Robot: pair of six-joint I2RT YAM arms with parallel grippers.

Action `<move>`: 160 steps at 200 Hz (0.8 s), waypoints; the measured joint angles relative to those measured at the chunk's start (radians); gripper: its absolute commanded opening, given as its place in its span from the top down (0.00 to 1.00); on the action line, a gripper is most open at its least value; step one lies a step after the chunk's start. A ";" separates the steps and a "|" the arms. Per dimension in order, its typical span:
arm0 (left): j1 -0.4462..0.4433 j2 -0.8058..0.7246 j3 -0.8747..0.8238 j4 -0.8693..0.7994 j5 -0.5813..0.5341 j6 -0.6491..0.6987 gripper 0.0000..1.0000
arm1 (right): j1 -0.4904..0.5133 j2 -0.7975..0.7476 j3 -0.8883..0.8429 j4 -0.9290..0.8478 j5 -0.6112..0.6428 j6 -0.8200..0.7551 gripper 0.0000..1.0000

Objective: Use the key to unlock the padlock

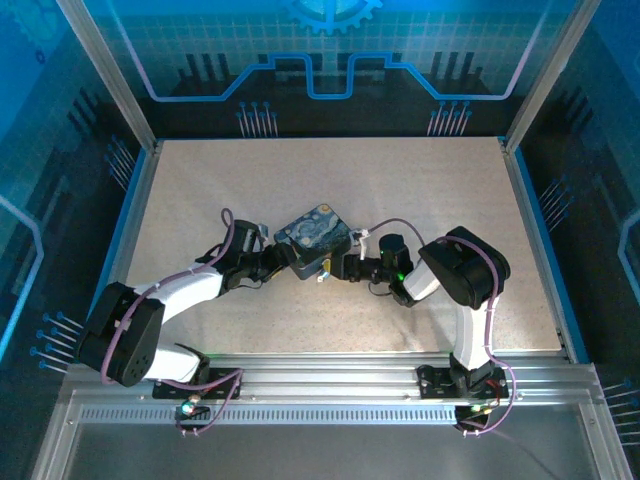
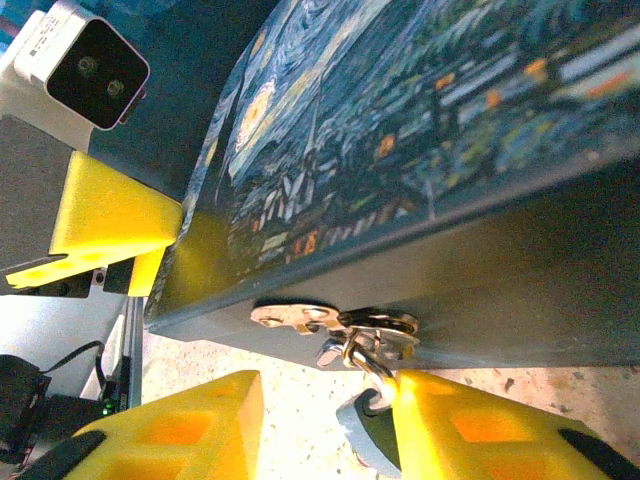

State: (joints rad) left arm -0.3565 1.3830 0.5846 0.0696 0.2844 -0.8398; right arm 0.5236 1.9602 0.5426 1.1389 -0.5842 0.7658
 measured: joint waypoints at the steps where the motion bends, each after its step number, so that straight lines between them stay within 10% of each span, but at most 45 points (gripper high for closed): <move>1: 0.000 0.000 0.000 0.000 0.000 0.000 0.44 | 0.000 0.000 0.000 0.000 0.000 0.000 0.64; 160: -0.006 -0.017 -0.016 0.007 -0.014 0.000 0.44 | -0.001 -0.002 -0.017 -0.008 0.033 0.019 0.92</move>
State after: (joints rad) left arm -0.3622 1.3663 0.5682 0.0765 0.2699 -0.8398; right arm 0.5224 1.9579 0.5255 1.1309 -0.5514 0.7853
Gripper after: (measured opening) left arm 0.560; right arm 0.082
